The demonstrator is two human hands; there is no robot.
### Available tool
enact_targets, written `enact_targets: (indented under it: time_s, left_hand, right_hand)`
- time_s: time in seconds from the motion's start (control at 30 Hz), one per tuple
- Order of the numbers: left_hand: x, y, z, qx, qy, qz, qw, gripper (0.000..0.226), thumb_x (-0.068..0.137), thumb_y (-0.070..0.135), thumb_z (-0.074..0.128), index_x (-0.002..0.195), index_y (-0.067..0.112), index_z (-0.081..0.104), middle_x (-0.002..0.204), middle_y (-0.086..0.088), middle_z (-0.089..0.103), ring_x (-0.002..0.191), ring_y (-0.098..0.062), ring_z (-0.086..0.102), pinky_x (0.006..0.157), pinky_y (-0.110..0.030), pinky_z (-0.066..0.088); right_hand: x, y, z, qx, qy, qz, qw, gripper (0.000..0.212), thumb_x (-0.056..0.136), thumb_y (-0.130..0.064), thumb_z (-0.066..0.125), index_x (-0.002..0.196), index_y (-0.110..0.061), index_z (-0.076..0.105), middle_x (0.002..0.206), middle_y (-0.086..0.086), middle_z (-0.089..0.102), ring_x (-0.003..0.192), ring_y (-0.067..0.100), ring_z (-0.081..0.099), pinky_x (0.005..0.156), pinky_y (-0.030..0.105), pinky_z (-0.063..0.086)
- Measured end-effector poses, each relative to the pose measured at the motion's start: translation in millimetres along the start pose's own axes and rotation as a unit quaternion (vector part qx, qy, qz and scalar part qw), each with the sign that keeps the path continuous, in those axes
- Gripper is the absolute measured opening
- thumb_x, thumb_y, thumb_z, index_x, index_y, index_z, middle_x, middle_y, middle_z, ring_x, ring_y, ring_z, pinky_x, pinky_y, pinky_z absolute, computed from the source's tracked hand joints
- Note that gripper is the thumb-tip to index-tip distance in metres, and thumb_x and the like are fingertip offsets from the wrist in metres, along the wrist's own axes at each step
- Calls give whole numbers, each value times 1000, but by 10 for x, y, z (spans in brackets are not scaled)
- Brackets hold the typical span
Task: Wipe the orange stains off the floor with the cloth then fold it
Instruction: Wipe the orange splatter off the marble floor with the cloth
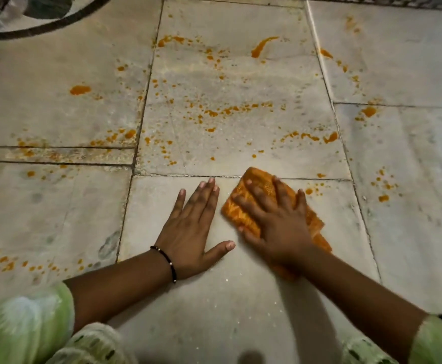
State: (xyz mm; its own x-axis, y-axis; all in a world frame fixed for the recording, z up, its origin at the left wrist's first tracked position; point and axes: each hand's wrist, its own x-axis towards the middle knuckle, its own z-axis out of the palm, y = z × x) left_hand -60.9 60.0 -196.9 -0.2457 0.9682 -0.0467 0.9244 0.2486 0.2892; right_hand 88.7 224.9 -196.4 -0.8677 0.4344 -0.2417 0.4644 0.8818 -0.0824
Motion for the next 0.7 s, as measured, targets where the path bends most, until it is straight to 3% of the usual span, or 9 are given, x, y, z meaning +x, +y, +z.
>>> enact_targets:
  time_s: [0.1,0.17,0.27,0.37,0.43,0.53,0.7]
  left_hand:
    - [-10,-87,2,17,-6,-1,1000,96,84,76,15,150,8,-5,158,-10,-9,145,-21,-8,115,-45,-4]
    - [-70,-209,-5,24,-2,-28,999,100,83,77,18,149,5,-2,158,-11,-8,145,-22,-8,115,-44,-4]
    - [-157,-348,15,24,-9,-68,997,105,81,79,22,149,2,-1,158,-14,-8,145,-23,-10,115,-43,-5]
    - [-234,-377,50,40,-26,-53,997,109,79,82,21,149,0,4,157,-17,-3,145,-26,-4,115,-46,-1]
    - [-272,-387,62,54,-37,-36,997,111,78,84,22,148,-1,6,157,-18,0,145,-28,0,114,-48,2]
    - [-291,-400,68,60,-44,-29,997,113,77,85,24,148,-1,6,157,-17,2,145,-29,2,114,-49,4]
    - [-267,-391,50,37,-30,-24,999,111,77,84,24,149,1,5,158,-15,1,146,-27,0,115,-48,-1]
  right_hand:
    - [-80,351,-70,21,17,117,993,71,78,-76,8,144,-55,-9,161,-10,-7,145,35,-13,108,70,1]
    - [-344,208,21,23,30,128,991,70,82,-75,7,146,-52,-8,161,-6,-8,144,38,-13,108,70,1]
    - [-444,-300,78,18,16,50,998,61,90,-68,8,148,-49,1,159,-3,-7,141,43,-18,103,74,-3]
    - [66,-535,-24,13,-19,-69,997,58,93,-65,16,144,-54,-12,155,-11,-26,137,40,-31,101,70,-16]
    - [429,-474,-135,-9,-13,-104,994,59,93,-65,21,144,-55,-6,158,-13,-17,142,36,-24,104,68,-13]
    - [565,-174,-147,-4,8,-42,999,61,88,-68,20,145,-55,4,161,-13,-3,146,34,-8,108,65,-1]
    - [-224,-39,62,24,55,82,995,62,89,-70,14,146,-54,-3,159,-11,-4,145,37,-4,109,68,6]
